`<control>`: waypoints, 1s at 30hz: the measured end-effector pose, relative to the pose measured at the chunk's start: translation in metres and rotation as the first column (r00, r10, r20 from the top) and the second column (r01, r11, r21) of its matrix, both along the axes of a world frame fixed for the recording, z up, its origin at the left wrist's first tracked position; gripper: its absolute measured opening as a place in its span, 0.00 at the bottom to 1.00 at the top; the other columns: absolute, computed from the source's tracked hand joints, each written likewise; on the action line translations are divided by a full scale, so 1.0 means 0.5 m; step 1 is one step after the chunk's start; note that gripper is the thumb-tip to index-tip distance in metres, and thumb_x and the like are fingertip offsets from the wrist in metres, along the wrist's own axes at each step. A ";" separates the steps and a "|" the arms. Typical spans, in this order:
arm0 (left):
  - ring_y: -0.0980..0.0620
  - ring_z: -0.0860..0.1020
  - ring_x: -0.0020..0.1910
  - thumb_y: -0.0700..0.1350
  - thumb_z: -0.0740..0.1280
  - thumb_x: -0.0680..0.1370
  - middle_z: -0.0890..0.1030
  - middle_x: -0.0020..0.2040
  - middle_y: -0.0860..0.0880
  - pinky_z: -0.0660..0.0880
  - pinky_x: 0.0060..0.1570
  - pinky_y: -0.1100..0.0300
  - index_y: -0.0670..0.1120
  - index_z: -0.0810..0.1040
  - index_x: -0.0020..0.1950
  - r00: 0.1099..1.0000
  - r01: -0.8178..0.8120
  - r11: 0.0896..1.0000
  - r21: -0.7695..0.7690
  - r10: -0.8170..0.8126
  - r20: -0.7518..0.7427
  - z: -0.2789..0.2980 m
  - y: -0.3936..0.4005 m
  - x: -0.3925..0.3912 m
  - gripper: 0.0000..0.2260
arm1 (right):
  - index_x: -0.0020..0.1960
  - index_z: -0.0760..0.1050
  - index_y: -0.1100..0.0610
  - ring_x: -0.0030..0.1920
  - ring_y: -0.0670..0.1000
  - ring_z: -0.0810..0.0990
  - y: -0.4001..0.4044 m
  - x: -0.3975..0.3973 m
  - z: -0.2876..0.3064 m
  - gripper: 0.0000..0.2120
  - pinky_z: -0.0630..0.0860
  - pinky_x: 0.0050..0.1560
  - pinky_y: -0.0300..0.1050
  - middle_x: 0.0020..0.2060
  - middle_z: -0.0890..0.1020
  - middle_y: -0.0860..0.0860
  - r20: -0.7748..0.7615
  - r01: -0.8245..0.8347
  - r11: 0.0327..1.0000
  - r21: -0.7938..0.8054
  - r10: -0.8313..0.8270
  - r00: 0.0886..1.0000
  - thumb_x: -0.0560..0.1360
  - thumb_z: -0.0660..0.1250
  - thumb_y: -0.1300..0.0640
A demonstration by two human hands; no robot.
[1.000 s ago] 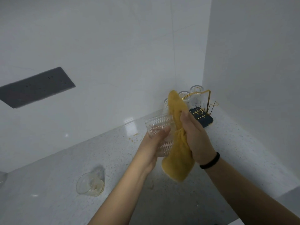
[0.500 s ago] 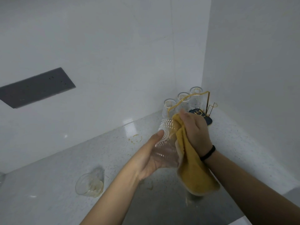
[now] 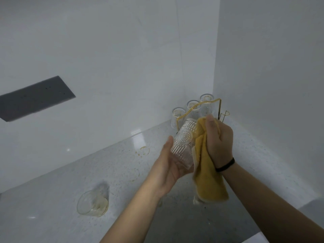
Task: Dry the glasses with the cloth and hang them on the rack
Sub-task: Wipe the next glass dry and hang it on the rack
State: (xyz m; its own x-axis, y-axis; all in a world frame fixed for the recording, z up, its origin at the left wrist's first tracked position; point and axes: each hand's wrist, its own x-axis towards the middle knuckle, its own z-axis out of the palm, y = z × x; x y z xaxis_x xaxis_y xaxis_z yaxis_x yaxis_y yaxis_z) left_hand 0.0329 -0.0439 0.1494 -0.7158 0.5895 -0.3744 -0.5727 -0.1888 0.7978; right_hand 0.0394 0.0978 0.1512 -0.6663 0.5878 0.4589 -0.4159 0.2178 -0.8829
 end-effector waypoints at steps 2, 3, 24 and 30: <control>0.47 0.83 0.53 0.61 0.71 0.70 0.81 0.59 0.46 0.80 0.54 0.47 0.51 0.71 0.66 0.968 -0.099 0.984 -0.151 0.061 -0.242 -0.013 0.018 0.009 0.28 | 0.25 0.61 0.50 0.20 0.43 0.63 0.011 -0.002 -0.006 0.21 0.59 0.22 0.31 0.19 0.68 0.44 0.032 0.066 0.997 0.033 -0.067 0.997 0.75 0.54 0.45; 0.47 0.83 0.54 0.60 0.74 0.66 0.80 0.61 0.47 0.80 0.55 0.44 0.52 0.69 0.67 0.942 -0.154 0.966 -0.209 0.080 -0.325 -0.024 0.025 0.010 0.33 | 0.25 0.61 0.50 0.20 0.43 0.63 0.017 -0.001 -0.008 0.21 0.59 0.23 0.32 0.19 0.68 0.45 0.044 0.077 0.997 0.028 -0.079 0.996 0.75 0.54 0.44; 0.44 0.83 0.50 0.62 0.61 0.77 0.84 0.55 0.41 0.77 0.56 0.47 0.46 0.76 0.65 0.987 0.028 0.999 0.023 -0.032 0.156 -0.029 0.141 -0.032 0.25 | 0.27 0.61 0.48 0.21 0.41 0.62 0.142 -0.014 -0.033 0.18 0.59 0.23 0.33 0.20 0.65 0.45 -0.042 0.027 1.000 -0.003 -0.027 0.999 0.76 0.55 0.49; 0.47 0.83 0.50 0.51 0.80 0.66 0.82 0.57 0.46 0.80 0.51 0.52 0.46 0.70 0.68 0.971 -0.197 0.972 -0.126 0.175 -0.165 -0.075 0.185 -0.041 0.34 | 0.26 0.58 0.49 0.21 0.42 0.62 0.169 -0.044 -0.047 0.21 0.57 0.24 0.31 0.20 0.60 0.44 0.067 0.123 0.992 -0.006 -0.123 0.990 0.77 0.56 0.50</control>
State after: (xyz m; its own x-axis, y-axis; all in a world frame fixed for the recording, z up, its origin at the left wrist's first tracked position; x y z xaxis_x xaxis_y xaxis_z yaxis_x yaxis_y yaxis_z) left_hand 0.0125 0.0486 0.1120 -0.8627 0.3897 -0.3222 -0.4081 -0.1605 0.8987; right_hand 0.0173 0.1821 0.1276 -0.6176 0.6713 0.4099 -0.3269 0.2549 -0.9100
